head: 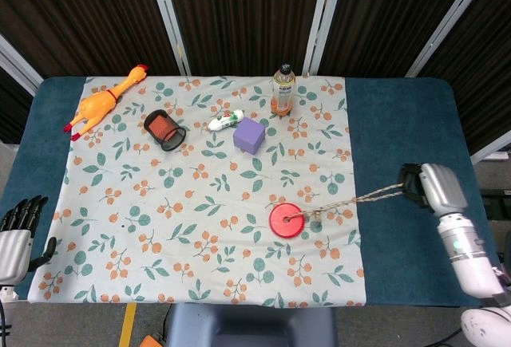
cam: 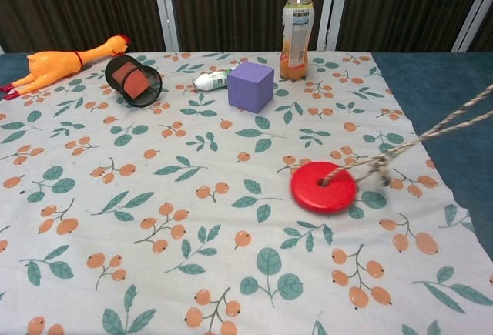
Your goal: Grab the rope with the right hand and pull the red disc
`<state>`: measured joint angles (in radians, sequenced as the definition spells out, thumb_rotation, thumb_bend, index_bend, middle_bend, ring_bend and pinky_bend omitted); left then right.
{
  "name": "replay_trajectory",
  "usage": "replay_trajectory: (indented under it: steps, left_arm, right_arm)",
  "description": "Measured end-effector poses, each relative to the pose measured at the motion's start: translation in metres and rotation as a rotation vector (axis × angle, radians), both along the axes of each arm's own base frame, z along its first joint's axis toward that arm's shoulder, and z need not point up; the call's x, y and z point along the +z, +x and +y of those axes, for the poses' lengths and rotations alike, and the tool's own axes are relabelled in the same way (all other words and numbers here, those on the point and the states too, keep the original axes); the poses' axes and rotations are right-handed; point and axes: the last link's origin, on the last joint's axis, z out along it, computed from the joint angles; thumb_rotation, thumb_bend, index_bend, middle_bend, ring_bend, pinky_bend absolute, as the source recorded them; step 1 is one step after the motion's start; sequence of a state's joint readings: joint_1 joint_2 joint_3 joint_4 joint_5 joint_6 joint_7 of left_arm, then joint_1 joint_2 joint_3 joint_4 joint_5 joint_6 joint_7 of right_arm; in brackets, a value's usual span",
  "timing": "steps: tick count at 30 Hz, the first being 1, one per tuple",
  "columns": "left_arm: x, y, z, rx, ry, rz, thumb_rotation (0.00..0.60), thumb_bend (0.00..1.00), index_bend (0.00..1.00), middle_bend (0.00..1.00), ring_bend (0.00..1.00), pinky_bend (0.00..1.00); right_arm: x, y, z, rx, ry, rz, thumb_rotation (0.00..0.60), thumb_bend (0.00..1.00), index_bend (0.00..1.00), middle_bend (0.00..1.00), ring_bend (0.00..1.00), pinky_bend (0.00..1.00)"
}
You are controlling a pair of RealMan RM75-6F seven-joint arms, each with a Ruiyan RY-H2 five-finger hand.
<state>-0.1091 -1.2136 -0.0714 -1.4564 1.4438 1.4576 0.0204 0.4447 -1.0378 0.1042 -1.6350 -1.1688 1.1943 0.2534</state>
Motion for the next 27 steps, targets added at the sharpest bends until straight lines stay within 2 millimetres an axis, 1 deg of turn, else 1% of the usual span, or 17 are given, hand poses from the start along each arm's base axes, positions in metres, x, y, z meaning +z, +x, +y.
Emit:
replay_trajectory:
  steps: [3,6,9,11,16,17,18,19,20,21,22,23,24,25,26,27]
  left_arm:
    - [0.0,0.0,0.0,0.0,0.0,0.001,0.6,0.46,0.0,0.06,0.02,0.13]
    - [0.0,0.0,-0.001,0.004,0.0,0.002,0.6,0.46,0.0,0.06,0.02,0.13]
    - [0.0,-0.001,-0.002,0.007,0.001,0.004,0.6,0.46,0.0,0.06,0.02,0.13]
    - [0.0,-0.001,-0.002,0.009,0.002,0.005,0.6,0.46,0.0,0.06,0.02,0.13]
    - [0.0,-0.001,-0.002,0.011,0.007,0.006,0.6,0.46,0.0,0.06,0.02,0.13]
    - [0.0,0.0,-0.002,0.011,0.008,0.006,0.6,0.46,0.0,0.06,0.02,0.13]
    - [0.0,0.0,-0.002,0.011,0.009,0.007,0.6,0.46,0.0,0.06,0.02,0.13]
    - [0.0,0.0,-0.003,0.011,0.01,0.009,0.6,0.46,0.0,0.06,0.02,0.13]
    - [0.0,-0.001,-0.003,0.012,0.009,0.01,0.6,0.46,0.0,0.06,0.02,0.13]
    - [0.0,-0.001,-0.003,0.014,0.009,0.011,0.6,0.46,0.0,0.06,0.02,0.13]
    - [0.0,-0.002,-0.003,0.015,0.009,0.012,0.6,0.46,0.0,0.06,0.02,0.13]
    - [0.0,-0.002,-0.003,0.017,0.008,0.012,0.6,0.46,0.0,0.06,0.02,0.13]
    - [0.0,-0.003,-0.003,0.018,0.008,0.013,0.6,0.46,0.0,0.06,0.02,0.13]
    - [0.0,-0.004,-0.003,0.019,0.008,0.014,0.6,0.46,0.0,0.06,0.02,0.13]
    - [0.0,-0.004,-0.004,0.02,0.008,0.014,0.6,0.46,0.0,0.06,0.02,0.13]
    - [0.0,-0.005,-0.004,0.022,0.007,0.015,0.6,0.46,0.0,0.06,0.02,0.13]
  right_arm:
    - [0.013,-0.014,0.004,-0.02,-0.024,0.011,0.6,0.81,0.84,0.78,0.88,0.98]
    - [0.014,-0.012,0.002,-0.005,-0.038,0.003,0.6,0.81,0.84,0.78,0.88,0.98]
    - [0.009,-0.004,0.001,0.023,-0.02,-0.007,0.6,0.81,0.84,0.78,0.88,0.98]
    - [0.003,0.006,0.0,0.057,0.0,-0.019,0.6,0.81,0.84,0.78,0.88,0.98]
    - [-0.027,0.055,-0.006,0.209,0.067,-0.059,0.6,0.81,0.84,0.78,0.88,0.97]
    - [-0.033,0.064,-0.006,0.235,0.076,-0.061,0.6,0.81,0.83,0.78,0.87,0.96]
    - [-0.045,0.077,-0.007,0.274,0.089,-0.062,0.6,0.81,0.81,0.78,0.84,0.94]
    - [-0.049,0.082,-0.008,0.287,0.095,-0.06,0.6,0.8,0.76,0.77,0.79,0.9]
    - [-0.056,0.088,-0.008,0.304,0.103,-0.053,0.6,0.74,0.68,0.73,0.69,0.83]
    - [-0.064,0.094,-0.009,0.321,0.12,-0.037,0.6,0.63,0.56,0.63,0.55,0.74]
    - [-0.069,0.096,-0.009,0.326,0.139,-0.023,0.6,0.42,0.35,0.44,0.35,0.57]
    - [-0.074,0.098,-0.009,0.328,0.164,-0.009,0.6,0.21,0.17,0.23,0.16,0.36]
    - [-0.08,0.099,-0.009,0.325,0.207,0.008,0.6,0.06,0.03,0.08,0.04,0.16]
    - [-0.084,0.099,-0.009,0.319,0.242,0.023,0.6,0.01,0.0,0.02,0.0,0.05]
    - [-0.089,0.098,-0.008,0.31,0.289,0.048,0.6,0.0,0.0,0.0,0.0,0.01]
    - [-0.094,0.097,-0.007,0.305,0.322,0.07,0.6,0.0,0.0,0.0,0.0,0.0]
